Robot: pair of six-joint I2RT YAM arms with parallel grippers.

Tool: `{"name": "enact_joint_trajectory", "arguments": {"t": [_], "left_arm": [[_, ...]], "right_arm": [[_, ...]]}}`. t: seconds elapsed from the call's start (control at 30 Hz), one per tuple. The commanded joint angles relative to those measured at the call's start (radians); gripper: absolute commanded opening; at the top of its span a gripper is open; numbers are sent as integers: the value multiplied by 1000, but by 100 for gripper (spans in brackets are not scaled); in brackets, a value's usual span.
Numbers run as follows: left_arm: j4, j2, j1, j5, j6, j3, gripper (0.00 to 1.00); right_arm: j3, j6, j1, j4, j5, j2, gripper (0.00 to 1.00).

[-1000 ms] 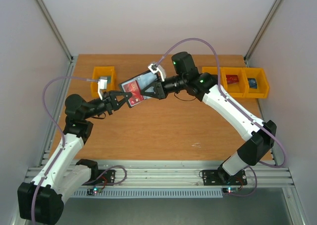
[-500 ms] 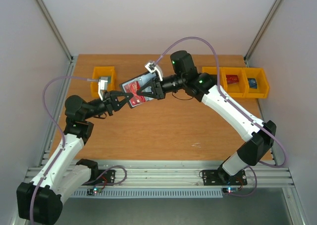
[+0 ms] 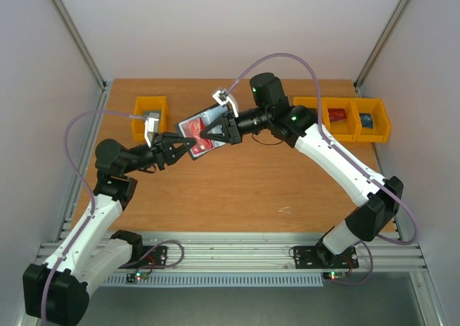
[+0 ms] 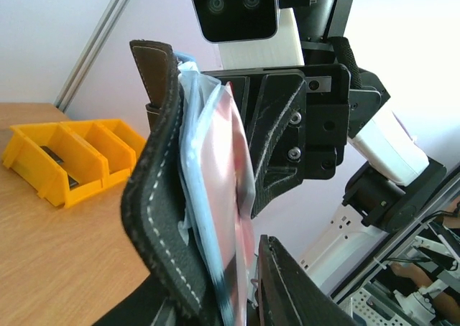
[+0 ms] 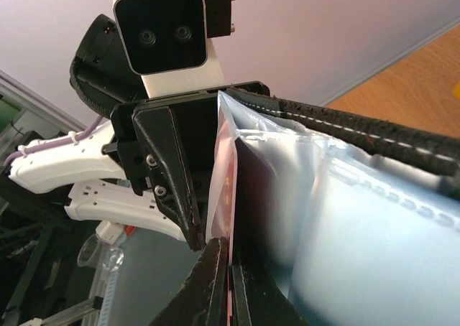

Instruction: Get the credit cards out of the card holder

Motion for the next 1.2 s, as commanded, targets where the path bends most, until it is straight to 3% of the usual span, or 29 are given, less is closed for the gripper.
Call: {"name": "enact_joint_trajectory", "arguments": {"t": [0.0,0.4,0.63,1.17], "left_arm": [[83,-25,-19,64,4,-7,25],[84,-31,-20,67,1,-11,23],[69,-31,-20,65,7,-8,2],[20,-32,-19,33,22,-16,0]], "right_arm": [[9,-30,-8,-8,12,-20,1],[93,-145,-40,-226,4,-18,1],[97,-152,-44,-237,13,-21,1],[97,-201,-163,-370,100,-86,1]]}}
